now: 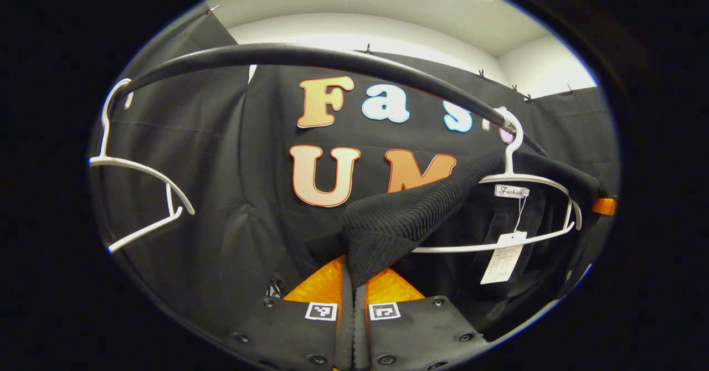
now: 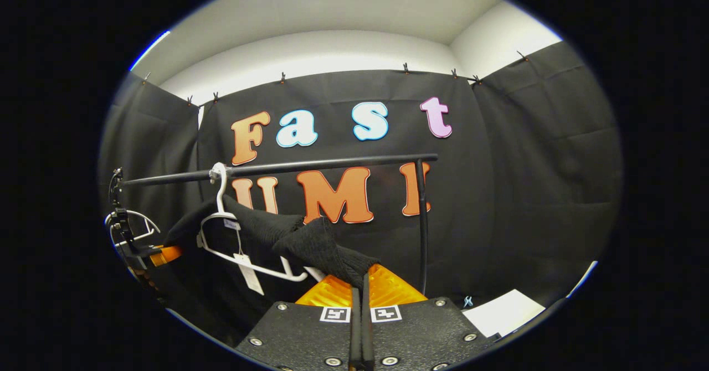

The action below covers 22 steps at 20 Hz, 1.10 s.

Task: Grasp the clothes on the hanger with both hands and then place them into the laundry hamper below.

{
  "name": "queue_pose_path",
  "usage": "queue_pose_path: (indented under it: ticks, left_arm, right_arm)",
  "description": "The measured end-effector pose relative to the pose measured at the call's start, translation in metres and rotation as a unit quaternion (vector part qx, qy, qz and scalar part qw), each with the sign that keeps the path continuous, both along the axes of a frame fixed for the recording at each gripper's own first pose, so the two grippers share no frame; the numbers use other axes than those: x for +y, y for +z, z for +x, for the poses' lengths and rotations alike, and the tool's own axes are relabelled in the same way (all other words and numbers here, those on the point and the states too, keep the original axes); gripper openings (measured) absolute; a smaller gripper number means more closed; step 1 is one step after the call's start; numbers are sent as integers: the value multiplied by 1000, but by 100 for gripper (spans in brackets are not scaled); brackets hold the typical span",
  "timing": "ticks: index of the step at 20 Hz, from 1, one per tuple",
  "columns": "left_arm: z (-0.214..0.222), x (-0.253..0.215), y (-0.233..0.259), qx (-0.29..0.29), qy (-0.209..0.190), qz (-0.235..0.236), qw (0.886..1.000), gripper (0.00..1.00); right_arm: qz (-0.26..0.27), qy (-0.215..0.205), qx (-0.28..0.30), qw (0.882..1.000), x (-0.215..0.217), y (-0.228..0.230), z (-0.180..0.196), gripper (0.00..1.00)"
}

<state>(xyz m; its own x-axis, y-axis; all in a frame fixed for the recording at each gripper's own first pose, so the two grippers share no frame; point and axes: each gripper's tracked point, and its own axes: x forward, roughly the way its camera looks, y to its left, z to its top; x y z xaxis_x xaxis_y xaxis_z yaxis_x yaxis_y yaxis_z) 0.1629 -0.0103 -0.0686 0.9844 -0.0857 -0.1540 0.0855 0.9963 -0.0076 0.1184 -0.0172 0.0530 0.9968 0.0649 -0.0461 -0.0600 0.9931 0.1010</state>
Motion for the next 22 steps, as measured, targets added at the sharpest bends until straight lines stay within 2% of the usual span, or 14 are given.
queue_pose_path:
  ticks: [2, 3, 7, 8, 12, 13, 14, 15, 17, 18, 19, 20, 21, 22]
  left_arm:
    - [-2, 4, 5, -5, -1, 5, 1000, 10]
    - [-2, 5, 8, -7, -2, 9, 1000, 7]
    - [-1, 7, 18, -10, -4, 10, 1000, 7]
    - [0, 8, 21, -13, -1, 12, 1000, 10]
    - [-1, 21, 35, -25, 16, 13, 999, 7]
    - [-1, 24, 38, -27, 19, 10, 999, 7]
    - [2, 26, 37, -26, 21, 8, 999, 7]
    - [4, 30, 38, -26, 27, 9, 999, 10]
    - [9, 43, 36, -24, 43, 14, 999, 7]
    - [7, 49, 32, -22, 50, 9, 998, 5]
    - [7, 56, 29, -19, 56, -1, 998, 10]
    - [6, 62, 25, -14, 61, -14, 998, 7]
    - [6, 66, 21, -9, 62, -25, 998, 10]
    - [4, 71, 16, -5, 65, -31, 997, 7]
  right_arm:
    - [-4, -1, -2, 1000, -7, 4, 10, 7]
    - [-2, 2, 1, 1000, -12, 2, 15, 6]
    - [-5, 10, 11, 1000, -25, -16, 40, 7]
    - [-4, 14, 16, 1000, -28, -24, 48, 0]
    - [43, 42, 35, 998, -21, -62, 70, 0]
    - [54, 47, 29, 997, -19, -68, 74, 6]
    - [60, 52, 28, 996, -18, -77, 78, 0]
    - [64, 59, 29, 996, -15, -88, 80, 0]
    - [73, 78, 34, 994, 0, -104, 81, 0]
    - [83, 88, 30, 992, 7, -109, 81, 0]
    - [95, 95, 29, 990, 13, -113, 82, 0]
    - [109, 101, 35, 988, 17, -121, 84, 0]
    - [120, 106, 43, 986, 23, -131, 85, 6]
    - [128, 111, 49, 984, 29, -139, 88, 0]
